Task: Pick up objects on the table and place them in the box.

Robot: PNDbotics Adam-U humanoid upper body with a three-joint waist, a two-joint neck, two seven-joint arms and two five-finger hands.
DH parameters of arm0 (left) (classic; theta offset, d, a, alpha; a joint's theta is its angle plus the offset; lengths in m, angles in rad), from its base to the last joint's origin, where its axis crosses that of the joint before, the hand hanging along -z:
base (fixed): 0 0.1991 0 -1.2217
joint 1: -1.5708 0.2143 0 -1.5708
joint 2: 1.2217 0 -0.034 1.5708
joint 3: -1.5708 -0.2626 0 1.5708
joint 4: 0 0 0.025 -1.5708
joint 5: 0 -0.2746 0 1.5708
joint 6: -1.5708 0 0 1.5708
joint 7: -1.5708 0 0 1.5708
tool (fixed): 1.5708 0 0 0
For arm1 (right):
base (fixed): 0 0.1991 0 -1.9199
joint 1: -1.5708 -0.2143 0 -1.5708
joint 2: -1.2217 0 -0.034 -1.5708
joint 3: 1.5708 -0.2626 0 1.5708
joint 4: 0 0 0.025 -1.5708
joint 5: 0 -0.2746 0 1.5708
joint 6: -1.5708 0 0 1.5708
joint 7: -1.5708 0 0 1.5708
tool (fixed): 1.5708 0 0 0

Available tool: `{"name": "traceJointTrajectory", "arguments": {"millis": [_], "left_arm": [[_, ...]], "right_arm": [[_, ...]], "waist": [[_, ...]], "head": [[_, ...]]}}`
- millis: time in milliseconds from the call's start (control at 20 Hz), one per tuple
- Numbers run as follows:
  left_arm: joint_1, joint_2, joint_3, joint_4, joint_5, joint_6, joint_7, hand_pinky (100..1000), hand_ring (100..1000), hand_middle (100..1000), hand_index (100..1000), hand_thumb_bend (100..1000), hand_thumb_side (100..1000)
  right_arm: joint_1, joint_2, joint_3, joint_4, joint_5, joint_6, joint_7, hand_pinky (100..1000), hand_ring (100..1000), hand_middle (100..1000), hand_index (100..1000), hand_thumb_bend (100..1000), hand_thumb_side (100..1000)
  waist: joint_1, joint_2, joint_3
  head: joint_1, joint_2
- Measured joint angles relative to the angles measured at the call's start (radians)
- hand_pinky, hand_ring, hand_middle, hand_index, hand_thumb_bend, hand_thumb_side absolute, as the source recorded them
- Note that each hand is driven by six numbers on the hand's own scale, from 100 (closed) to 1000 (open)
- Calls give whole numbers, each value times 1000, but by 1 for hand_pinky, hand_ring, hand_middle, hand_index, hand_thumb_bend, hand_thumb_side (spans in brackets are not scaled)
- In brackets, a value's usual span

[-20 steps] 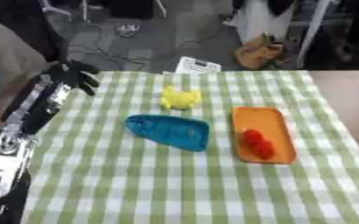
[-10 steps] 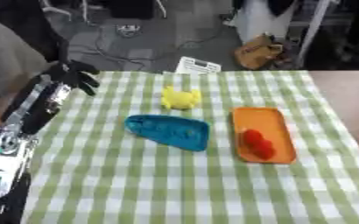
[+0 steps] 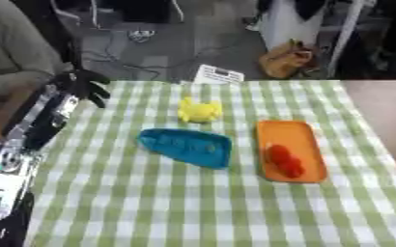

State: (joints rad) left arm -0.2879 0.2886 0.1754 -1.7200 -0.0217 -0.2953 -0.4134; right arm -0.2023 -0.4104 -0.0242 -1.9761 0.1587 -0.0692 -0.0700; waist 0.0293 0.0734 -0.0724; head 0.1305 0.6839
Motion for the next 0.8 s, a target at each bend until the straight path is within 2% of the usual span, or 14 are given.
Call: {"name": "traceJointTrajectory", "arguments": {"millis": [800], "left_arm": [[3, 0, 0, 0, 0, 0, 0, 570, 641, 701, 807, 100, 818]], "right_arm": [[0, 0, 0, 0, 0, 0, 0, 519, 603, 739, 753, 100, 687]], "waist": [[0, 0, -1]], "head": [[1, -1]]}}
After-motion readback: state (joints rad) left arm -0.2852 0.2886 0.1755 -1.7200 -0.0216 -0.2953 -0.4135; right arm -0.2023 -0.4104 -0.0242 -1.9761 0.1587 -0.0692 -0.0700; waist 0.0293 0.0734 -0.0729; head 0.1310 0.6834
